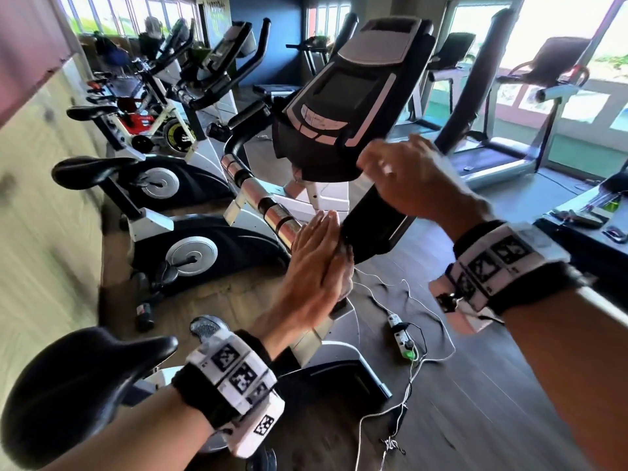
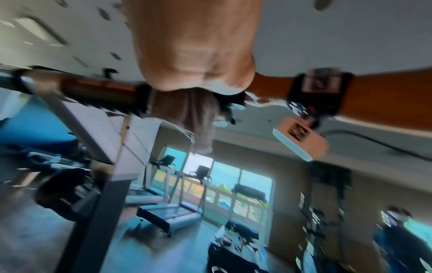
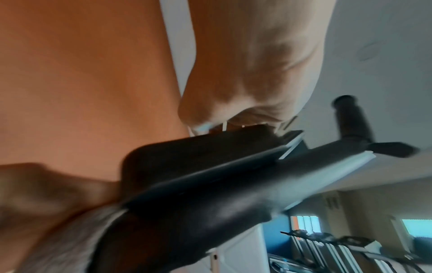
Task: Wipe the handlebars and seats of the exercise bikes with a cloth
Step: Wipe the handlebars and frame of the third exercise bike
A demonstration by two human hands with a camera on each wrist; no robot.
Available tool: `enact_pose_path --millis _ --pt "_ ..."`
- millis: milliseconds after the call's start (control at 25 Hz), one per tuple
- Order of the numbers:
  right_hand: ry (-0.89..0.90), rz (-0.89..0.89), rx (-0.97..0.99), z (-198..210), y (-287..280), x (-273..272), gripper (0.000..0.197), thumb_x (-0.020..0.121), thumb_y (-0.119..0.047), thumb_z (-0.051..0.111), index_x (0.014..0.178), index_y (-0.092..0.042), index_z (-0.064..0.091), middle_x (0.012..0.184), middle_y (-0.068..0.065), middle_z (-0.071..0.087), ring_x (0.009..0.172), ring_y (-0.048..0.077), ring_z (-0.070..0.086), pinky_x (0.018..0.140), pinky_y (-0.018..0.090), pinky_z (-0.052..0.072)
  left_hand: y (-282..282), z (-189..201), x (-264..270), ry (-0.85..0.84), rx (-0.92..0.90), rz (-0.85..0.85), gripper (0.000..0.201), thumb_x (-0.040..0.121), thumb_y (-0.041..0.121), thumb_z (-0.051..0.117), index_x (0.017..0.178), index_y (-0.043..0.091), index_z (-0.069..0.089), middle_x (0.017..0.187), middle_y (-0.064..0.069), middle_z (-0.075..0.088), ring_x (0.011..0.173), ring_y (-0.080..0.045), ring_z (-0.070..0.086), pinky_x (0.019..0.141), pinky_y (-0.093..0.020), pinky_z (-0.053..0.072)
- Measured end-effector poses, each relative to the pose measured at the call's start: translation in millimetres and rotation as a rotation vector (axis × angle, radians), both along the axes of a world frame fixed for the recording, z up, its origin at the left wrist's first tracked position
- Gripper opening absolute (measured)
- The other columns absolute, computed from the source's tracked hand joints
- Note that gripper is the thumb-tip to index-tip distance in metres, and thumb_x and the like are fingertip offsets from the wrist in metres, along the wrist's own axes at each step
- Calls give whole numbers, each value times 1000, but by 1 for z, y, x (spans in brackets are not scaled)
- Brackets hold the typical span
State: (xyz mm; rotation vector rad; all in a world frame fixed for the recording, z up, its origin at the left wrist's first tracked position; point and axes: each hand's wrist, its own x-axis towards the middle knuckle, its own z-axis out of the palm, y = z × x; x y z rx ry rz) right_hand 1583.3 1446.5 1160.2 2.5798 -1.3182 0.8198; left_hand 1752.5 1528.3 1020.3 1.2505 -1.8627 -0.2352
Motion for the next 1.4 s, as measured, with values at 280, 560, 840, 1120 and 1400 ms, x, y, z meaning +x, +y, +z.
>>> enact_pose_path --millis 280,560,840,1120,1400 --pt "136 -213 -8 -15 20 28 42 105 -50 38 97 -24 69 99 10 71 100 35 65 82 38 41 -19 17 5 -65 -17 105 43 99 36 26 94 16 64 99 -8 66 106 -25 55 114 -37 30" --pt "217 -243 1 -20 16 31 42 102 -50 42 83 -23 67 89 7 66 91 33 65 72 35 35 -17 9 13 -228 -143 38 29 106 28 37 102 10 59 96 -10 63 92 -28 57 92 -41 45" --pt "201 -279 26 -23 24 35 40 102 -47 44 91 -20 73 88 6 62 102 30 63 75 36 35 -2 -7 8 -334 -189 80 43 104 37 44 129 3 53 115 -12 57 106 -29 52 101 -41 42" --pt "167 -292 43 -21 31 39 38 100 -46 47 93 -22 75 101 9 67 108 29 61 86 41 47 -12 20 13 -258 -8 11 40 102 49 52 115 13 61 105 -6 67 103 -23 60 90 -32 41" --pt "127 -285 43 -22 30 38 36 99 -44 47 89 -23 74 95 5 66 106 27 61 78 35 36 -36 62 52 -208 -176 100 24 101 20 61 120 6 66 99 -11 74 81 -22 70 79 -41 60"
